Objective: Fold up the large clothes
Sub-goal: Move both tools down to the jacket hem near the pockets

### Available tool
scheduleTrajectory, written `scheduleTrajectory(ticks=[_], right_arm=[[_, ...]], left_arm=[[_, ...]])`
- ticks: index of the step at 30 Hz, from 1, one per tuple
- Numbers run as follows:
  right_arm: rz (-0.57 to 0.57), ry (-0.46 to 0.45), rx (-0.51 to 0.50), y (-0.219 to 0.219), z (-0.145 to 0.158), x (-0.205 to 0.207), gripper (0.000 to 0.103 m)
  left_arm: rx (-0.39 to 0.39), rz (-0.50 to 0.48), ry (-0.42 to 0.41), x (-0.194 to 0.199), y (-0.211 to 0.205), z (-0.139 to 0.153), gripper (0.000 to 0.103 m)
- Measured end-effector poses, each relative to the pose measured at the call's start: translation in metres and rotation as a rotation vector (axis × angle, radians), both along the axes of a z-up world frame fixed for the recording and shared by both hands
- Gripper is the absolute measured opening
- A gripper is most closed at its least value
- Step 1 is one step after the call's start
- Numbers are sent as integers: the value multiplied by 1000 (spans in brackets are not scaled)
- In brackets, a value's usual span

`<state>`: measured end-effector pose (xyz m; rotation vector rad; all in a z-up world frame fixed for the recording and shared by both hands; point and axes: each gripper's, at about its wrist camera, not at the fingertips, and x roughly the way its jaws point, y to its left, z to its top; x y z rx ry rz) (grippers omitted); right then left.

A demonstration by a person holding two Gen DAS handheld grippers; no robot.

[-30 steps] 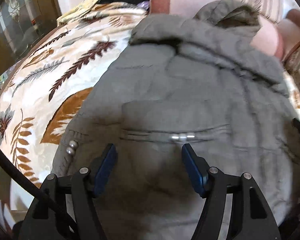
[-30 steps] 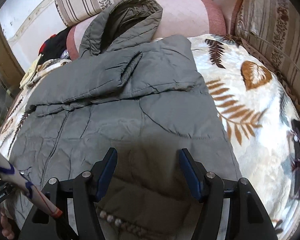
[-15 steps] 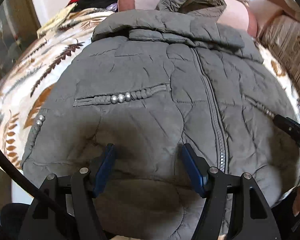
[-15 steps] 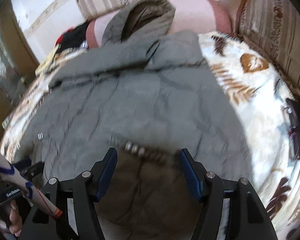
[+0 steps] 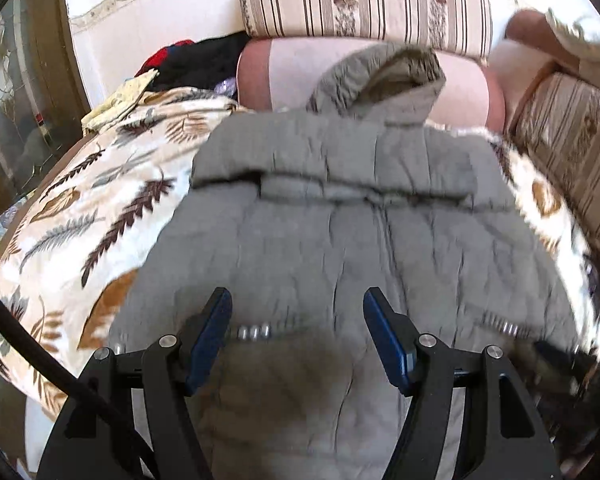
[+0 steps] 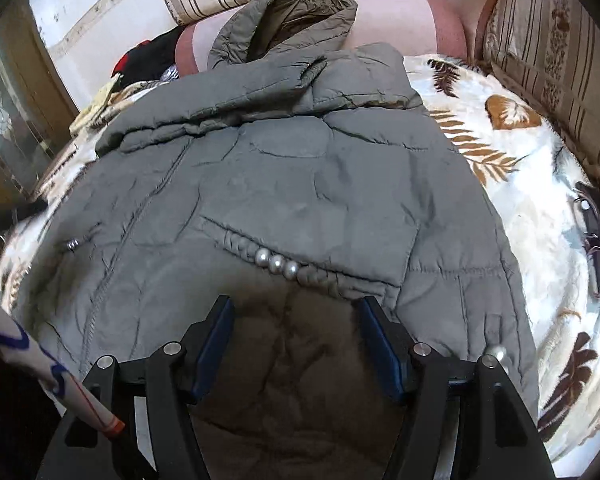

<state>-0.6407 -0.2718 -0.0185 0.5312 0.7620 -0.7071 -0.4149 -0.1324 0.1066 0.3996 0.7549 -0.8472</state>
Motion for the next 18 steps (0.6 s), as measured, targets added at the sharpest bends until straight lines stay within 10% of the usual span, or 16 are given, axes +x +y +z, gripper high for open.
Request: scheduleTrajectory(ticks=[9,18], right_arm=[[-15,-72,-20,-18,76,-11,69],[-79,-144,-84,-114,209,38,69]], left_arm=[[-67,2,-68,44,-67,32,74],[-21,97,-69,110,-112,-24,74]])
